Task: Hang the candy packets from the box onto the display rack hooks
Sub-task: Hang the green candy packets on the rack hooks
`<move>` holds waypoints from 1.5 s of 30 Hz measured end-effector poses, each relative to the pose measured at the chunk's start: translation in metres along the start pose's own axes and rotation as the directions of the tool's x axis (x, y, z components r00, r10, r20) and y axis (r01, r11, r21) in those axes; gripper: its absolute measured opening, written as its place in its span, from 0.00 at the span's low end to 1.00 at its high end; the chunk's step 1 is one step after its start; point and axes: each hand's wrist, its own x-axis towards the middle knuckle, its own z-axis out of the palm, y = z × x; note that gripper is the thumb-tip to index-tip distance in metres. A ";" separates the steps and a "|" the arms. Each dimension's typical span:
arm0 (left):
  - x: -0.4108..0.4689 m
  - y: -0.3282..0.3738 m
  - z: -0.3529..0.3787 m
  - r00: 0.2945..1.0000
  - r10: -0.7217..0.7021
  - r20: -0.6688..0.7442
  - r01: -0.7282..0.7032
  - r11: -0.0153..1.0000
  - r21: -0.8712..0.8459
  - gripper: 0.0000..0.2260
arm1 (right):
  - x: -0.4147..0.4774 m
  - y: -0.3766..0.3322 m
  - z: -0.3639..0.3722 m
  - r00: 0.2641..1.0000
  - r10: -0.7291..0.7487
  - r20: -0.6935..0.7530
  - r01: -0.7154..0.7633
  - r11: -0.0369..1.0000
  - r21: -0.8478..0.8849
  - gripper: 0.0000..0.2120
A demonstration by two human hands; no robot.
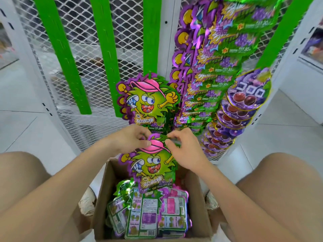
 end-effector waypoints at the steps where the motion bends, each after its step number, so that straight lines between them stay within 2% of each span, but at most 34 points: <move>1: 0.000 0.000 -0.003 1.000 0.014 -0.014 -0.014 1.000 0.009 0.09 | 0.002 -0.002 0.002 1.000 0.011 -0.018 -0.011 1.000 0.012 0.07; 5: -0.002 0.008 -0.012 0.991 0.128 -0.042 -0.125 0.990 0.067 0.07 | 0.005 -0.016 -0.003 0.998 -0.009 -0.063 0.009 1.000 -0.005 0.02; 7: -0.002 0.017 -0.015 0.974 0.216 -0.072 -0.211 0.975 0.075 0.06 | 0.004 -0.024 -0.010 0.995 -0.084 -0.061 0.086 0.996 0.027 0.10; 11: 0.002 0.035 -0.021 0.881 0.364 -0.301 -0.321 0.929 0.184 0.03 | 0.015 -0.041 -0.030 0.978 -0.156 -0.137 0.159 0.987 0.014 0.10; 14: 0.006 0.048 -0.027 0.765 0.352 -0.540 -0.299 0.936 0.188 0.19 | 0.028 -0.049 -0.049 0.960 -0.176 -0.220 0.171 0.984 -0.041 0.10; 16: 0.010 0.059 -0.035 0.693 0.334 -0.639 -0.316 0.937 0.147 0.27 | 0.035 -0.055 -0.058 0.934 -0.193 -0.300 0.178 0.981 -0.076 0.11; 17: 0.011 0.064 -0.040 0.679 0.321 -0.660 -0.322 0.938 0.124 0.31 | 0.038 -0.059 -0.062 0.915 -0.217 -0.341 0.198 0.976 -0.091 0.11; 19: 0.017 0.076 -0.050 0.686 0.298 -0.663 -0.338 0.938 0.071 0.34 | 0.046 -0.069 -0.069 0.870 -0.261 -0.418 0.248 0.965 -0.087 0.12; 21: 0.023 0.085 -0.058 0.699 0.287 -0.655 -0.369 0.929 0.014 0.33 | 0.054 -0.079 -0.075 0.840 -0.260 -0.476 0.279 0.960 -0.033 0.14; 24: 0.028 0.098 -0.068 0.674 0.265 -0.689 -0.404 0.914 -0.044 0.26 | 0.069 -0.094 -0.077 0.796 -0.250 -0.552 0.294 0.956 -0.010 0.12; 30: 0.028 0.110 -0.094 0.719 0.213 -0.662 -0.396 0.908 -0.138 0.08 | 0.094 -0.119 -0.081 0.714 -0.311 -0.627 0.309 0.944 -0.117 0.09; 31: 0.026 0.111 -0.095 0.735 0.207 -0.645 -0.392 0.907 -0.156 0.08 | 0.097 -0.122 -0.082 0.708 -0.321 -0.629 0.307 0.942 -0.136 0.10; 35: 0.024 0.110 -0.097 0.787 0.249 -0.564 -0.397 0.905 -0.154 0.12 | 0.104 -0.131 -0.086 0.704 -0.343 -0.622 0.327 0.934 -0.145 0.11; 38: 0.022 0.110 -0.101 0.811 0.270 -0.520 -0.412 0.894 -0.178 0.12 | 0.106 -0.133 -0.089 0.722 -0.311 -0.618 0.342 0.937 -0.072 0.12; 41: 0.015 0.111 -0.100 0.846 0.269 -0.461 -0.417 0.871 -0.258 0.16 | 0.109 -0.136 -0.093 0.757 -0.267 -0.596 0.341 0.940 0.013 0.11; 45: 0.012 0.108 -0.095 0.875 0.264 -0.406 -0.416 0.838 -0.352 0.15 | 0.106 -0.131 -0.093 0.771 -0.224 -0.596 0.331 0.941 0.075 0.08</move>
